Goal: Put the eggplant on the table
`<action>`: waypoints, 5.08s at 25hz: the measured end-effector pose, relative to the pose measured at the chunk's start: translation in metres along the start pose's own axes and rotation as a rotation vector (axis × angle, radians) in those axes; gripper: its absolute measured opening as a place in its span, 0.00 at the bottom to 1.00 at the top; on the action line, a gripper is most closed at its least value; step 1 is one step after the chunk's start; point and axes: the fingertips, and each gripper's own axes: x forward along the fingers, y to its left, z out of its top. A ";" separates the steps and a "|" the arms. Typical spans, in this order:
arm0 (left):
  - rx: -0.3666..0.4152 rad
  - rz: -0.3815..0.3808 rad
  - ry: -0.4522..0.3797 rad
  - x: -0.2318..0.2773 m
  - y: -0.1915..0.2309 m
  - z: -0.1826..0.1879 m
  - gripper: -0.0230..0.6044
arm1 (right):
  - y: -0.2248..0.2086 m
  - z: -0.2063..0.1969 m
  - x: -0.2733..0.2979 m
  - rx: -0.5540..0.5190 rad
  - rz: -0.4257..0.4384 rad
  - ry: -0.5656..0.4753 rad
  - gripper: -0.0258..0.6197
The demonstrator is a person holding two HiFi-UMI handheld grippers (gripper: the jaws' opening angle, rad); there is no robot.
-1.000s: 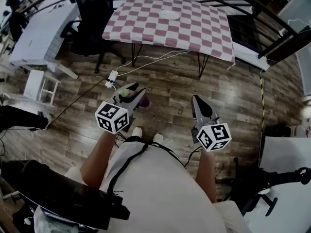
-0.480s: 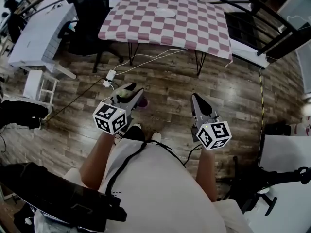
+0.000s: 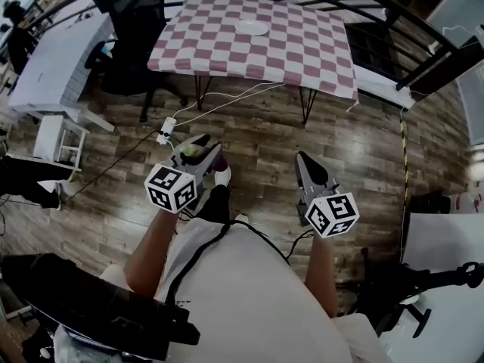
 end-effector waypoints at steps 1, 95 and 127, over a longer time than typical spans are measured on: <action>0.000 -0.004 -0.003 0.005 0.002 0.003 0.29 | -0.003 0.003 0.003 -0.001 -0.004 0.001 0.05; 0.208 0.054 0.306 0.592 0.397 0.184 0.29 | -0.365 0.141 0.583 -0.021 0.343 0.257 0.05; 0.925 -0.246 0.771 0.665 0.450 0.076 0.29 | -0.369 0.051 0.659 0.083 0.011 0.395 0.05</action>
